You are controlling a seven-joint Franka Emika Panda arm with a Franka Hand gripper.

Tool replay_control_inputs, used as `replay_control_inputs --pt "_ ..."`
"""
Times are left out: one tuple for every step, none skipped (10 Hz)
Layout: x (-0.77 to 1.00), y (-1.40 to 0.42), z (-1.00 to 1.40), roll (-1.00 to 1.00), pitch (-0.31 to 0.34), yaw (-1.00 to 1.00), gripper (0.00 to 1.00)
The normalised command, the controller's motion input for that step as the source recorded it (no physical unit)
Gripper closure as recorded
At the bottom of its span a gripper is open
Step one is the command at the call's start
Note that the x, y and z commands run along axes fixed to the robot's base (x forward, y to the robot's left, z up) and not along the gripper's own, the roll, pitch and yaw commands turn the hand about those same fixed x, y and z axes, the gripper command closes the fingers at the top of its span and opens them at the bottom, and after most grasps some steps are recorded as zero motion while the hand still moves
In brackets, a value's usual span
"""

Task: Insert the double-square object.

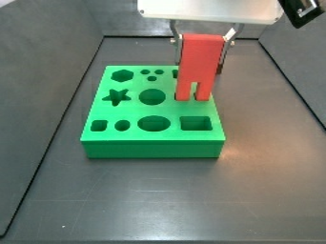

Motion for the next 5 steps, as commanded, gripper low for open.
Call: replay_control_inputs --pt "0.00 0.00 -0.28 0.00 -0.070 0.00 1.00" --pt "0.02 0.00 -0.26 0.01 -0.059 0.00 1.00" --pt "0.02 0.00 -0.18 0.00 -0.027 0.00 1.00" --pt "0.00 0.00 0.00 -0.02 -0.049 0.00 1.00" --pt "0.00 0.00 0.00 0.00 0.000 0.00 1.00"
